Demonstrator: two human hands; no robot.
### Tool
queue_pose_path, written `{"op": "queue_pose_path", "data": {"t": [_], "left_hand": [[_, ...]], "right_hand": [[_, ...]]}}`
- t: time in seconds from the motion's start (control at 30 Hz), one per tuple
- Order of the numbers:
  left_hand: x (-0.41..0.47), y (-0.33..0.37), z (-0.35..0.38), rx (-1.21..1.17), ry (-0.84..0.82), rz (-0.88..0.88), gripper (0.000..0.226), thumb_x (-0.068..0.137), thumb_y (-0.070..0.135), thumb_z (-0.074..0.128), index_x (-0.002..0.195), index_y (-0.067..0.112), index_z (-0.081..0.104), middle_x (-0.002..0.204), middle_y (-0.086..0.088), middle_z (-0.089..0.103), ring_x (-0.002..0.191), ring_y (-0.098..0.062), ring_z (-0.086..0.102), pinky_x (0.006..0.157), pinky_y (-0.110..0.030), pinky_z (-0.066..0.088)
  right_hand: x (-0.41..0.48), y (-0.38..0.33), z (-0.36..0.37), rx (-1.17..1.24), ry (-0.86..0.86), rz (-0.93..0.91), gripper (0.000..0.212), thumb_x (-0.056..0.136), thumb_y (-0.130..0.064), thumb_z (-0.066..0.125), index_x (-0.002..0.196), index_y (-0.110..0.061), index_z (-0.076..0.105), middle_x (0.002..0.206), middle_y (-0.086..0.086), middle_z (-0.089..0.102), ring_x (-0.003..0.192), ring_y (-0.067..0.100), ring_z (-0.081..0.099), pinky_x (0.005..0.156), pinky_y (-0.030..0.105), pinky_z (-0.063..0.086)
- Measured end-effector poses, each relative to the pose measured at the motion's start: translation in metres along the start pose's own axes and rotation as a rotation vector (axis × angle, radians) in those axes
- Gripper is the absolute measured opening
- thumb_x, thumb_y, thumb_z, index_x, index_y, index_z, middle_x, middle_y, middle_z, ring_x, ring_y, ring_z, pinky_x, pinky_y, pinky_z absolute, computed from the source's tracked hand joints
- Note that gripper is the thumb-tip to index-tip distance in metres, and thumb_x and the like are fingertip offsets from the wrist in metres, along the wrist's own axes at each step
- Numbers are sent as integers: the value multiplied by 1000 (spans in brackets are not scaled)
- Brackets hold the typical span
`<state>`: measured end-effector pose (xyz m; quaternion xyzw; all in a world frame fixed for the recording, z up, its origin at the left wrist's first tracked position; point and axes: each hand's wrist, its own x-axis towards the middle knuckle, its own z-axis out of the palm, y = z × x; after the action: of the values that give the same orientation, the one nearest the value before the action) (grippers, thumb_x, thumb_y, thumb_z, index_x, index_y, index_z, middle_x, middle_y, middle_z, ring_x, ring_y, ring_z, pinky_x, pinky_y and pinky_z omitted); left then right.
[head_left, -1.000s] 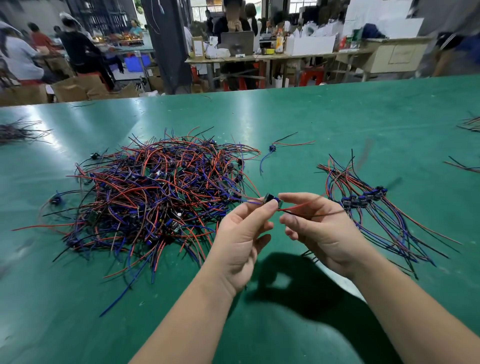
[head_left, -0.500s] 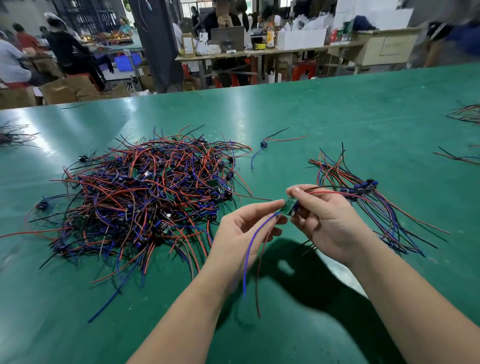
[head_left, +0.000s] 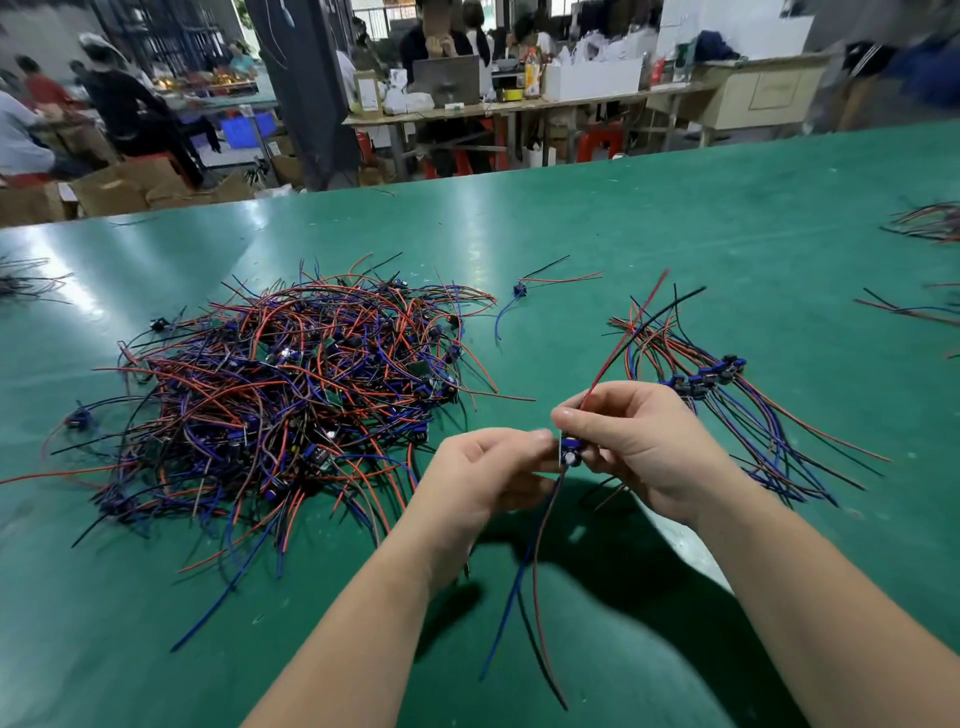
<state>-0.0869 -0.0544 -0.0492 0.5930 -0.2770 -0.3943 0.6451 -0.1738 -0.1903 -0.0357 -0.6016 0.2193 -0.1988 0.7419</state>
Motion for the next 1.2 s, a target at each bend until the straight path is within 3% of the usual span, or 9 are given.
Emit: {"op": "queue_pose_path", "data": {"t": [0.13, 0.27, 0.47, 0.57, 0.7, 0.8, 0.87, 1.0, 1.2], "left_hand": [[-3, -8, 9, 88, 153, 24, 35, 55, 33, 87, 73, 9, 70, 65, -6, 68, 55, -12, 59, 62, -25, 52], [-3, -5, 12, 68, 173, -76, 14, 76, 9, 76, 77, 2, 64, 62, -9, 66, 52, -15, 60, 54, -26, 55], [-15, 3, 11, 90, -251, -248, 22, 81, 1, 69, 63, 12, 71, 71, -10, 71, 54, -12, 65, 53, -23, 54], [-19, 5, 12, 92, -333, -288, 19, 82, 1, 68, 67, 12, 69, 73, -10, 71, 56, -13, 67, 54, -23, 55], [-19, 7, 7, 130, -259, -245, 12, 77, 7, 75, 67, 12, 69, 75, -11, 71, 57, -12, 65, 56, -23, 55], [-12, 6, 8, -22, -28, -193, 7, 79, 9, 72, 74, 8, 69, 74, -11, 70, 53, -12, 63, 51, -22, 53], [-6, 4, 9, -100, 134, -140, 7, 81, 10, 70, 80, 5, 66, 70, -6, 70, 49, -10, 61, 49, -22, 53], [-2, 0, 4, -95, 222, -71, 10, 84, 11, 69, 74, 9, 70, 65, -2, 69, 47, -9, 60, 47, -22, 53], [-2, 1, 1, -44, 137, -28, 24, 93, 20, 58, 77, 12, 74, 75, -2, 71, 55, -10, 62, 51, -22, 52]], "right_hand": [[0, 9, 4, -86, -5, -20, 12, 60, -15, 79, 63, -8, 69, 53, 4, 62, 43, 9, 49, 41, 16, 38], [2, 13, 7, -171, 62, -98, 17, 79, -9, 72, 63, -7, 67, 47, 4, 56, 39, 9, 43, 40, 17, 35], [12, -11, -22, 199, 316, -92, 10, 84, -10, 67, 77, -2, 66, 54, 1, 61, 36, 3, 42, 36, 13, 35], [12, -13, -32, 258, 343, -74, 11, 85, -13, 66, 79, -4, 67, 59, 2, 61, 37, 3, 43, 37, 12, 35], [15, -13, -32, 407, 388, -129, 11, 94, -14, 55, 90, -10, 64, 71, 5, 62, 49, 10, 58, 46, 16, 44], [13, -13, -31, 198, 489, -199, 16, 93, -4, 51, 86, -16, 58, 75, 3, 58, 48, 8, 57, 49, 19, 45], [8, -8, -26, -83, 420, -284, 20, 87, 1, 55, 80, -17, 60, 69, 0, 59, 48, 7, 54, 50, 22, 44], [-4, 8, -3, -514, -96, -335, 17, 72, -24, 74, 86, -26, 68, 78, -10, 63, 64, 8, 57, 62, 20, 48], [-2, 11, 0, -659, -129, -480, 24, 70, -8, 81, 88, -20, 70, 81, -2, 61, 66, 16, 59, 66, 30, 51]]}}
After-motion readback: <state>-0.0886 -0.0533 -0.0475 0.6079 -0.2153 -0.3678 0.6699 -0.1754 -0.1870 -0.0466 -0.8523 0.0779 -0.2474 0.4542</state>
